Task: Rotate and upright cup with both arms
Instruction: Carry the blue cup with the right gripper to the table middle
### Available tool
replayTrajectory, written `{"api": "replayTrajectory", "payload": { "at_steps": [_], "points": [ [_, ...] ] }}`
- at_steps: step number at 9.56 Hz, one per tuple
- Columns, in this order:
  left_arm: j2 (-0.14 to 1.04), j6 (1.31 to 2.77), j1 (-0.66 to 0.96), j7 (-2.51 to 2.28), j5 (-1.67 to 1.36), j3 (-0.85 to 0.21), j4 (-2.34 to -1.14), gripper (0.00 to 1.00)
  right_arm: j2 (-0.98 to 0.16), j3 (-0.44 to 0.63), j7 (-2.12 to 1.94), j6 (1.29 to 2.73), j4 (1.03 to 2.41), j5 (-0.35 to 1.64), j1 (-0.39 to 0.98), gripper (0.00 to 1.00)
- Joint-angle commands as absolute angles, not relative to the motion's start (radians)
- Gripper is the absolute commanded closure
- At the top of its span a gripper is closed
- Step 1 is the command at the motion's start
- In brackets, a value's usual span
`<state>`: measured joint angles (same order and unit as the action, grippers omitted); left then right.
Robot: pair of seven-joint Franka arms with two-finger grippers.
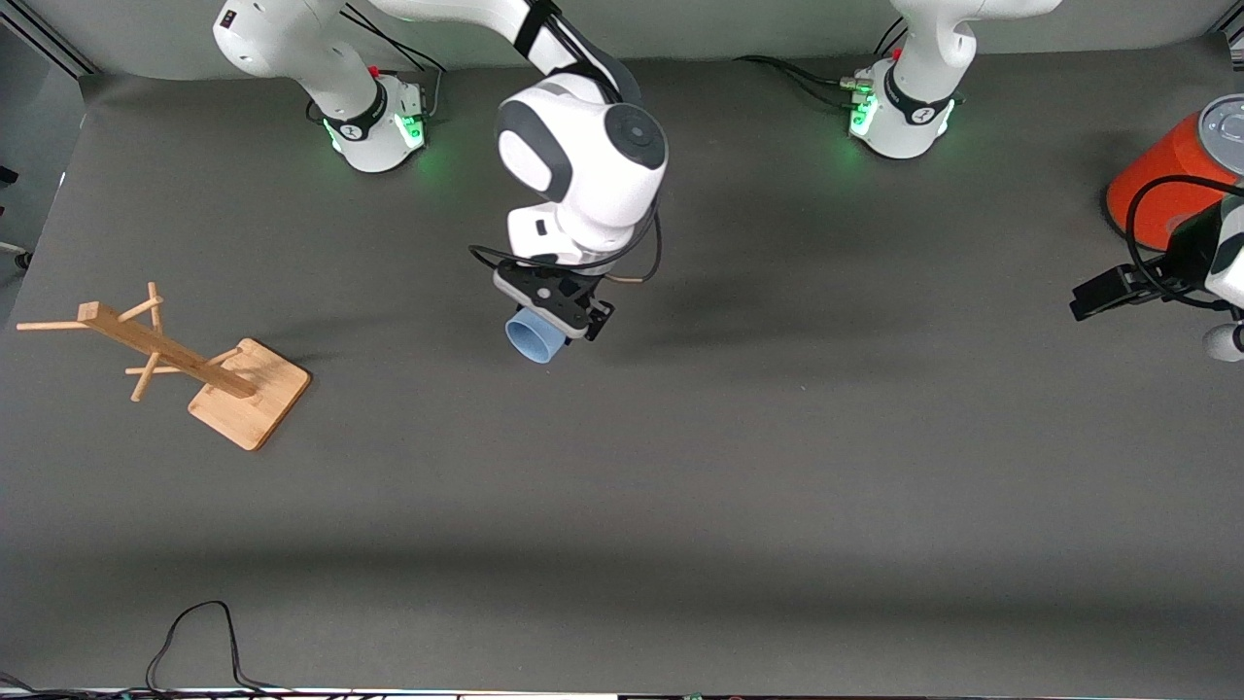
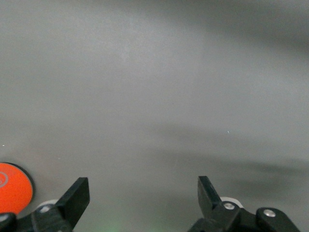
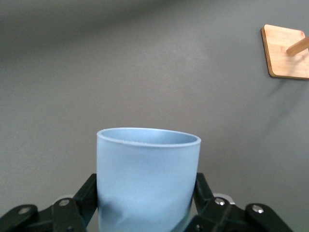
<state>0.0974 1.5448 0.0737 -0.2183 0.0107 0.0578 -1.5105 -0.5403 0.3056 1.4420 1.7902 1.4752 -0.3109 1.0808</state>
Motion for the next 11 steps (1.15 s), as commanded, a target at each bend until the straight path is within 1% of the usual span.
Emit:
{"api": "replayTrajectory", "payload": {
  "at_steps": [1,2,3,6,7,9,11],
  "points": [
    [0.103,1.545,0.080,-0.230,0.009,0.058,-1.497,0.00,-0.587,0.318,1.494,1.819,1.440,-0.356,1.103,0.43],
    [0.103,1.545,0.080,-0.230,0.008,0.060,-1.497,0.00,-0.598,0.318,1.544,1.830,1.439,-0.354,1.114,0.43],
    [0.103,1.545,0.081,-0.230,0.008,0.058,-1.497,0.00,-0.604,0.316,1.610,1.871,1.424,-0.336,1.115,0.43],
    [0.103,1.545,0.083,-0.230,0.008,0.058,-1.497,0.00,-0.621,0.321,1.803,1.893,1.410,-0.114,1.097,0.43],
    [0.103,1.545,0.083,-0.230,0.011,0.058,-1.497,0.00,-0.638,0.321,1.892,1.913,1.408,-0.065,1.095,0.43],
    [0.103,1.545,0.084,-0.230,0.011,0.058,-1.497,0.00,-0.693,0.321,1.998,2.009,1.408,0.113,1.095,0.43],
    [0.104,1.546,0.086,-0.232,0.008,0.057,-1.497,0.00,-0.754,0.314,2.067,2.080,1.407,0.143,1.107,0.43]
  ]
}}
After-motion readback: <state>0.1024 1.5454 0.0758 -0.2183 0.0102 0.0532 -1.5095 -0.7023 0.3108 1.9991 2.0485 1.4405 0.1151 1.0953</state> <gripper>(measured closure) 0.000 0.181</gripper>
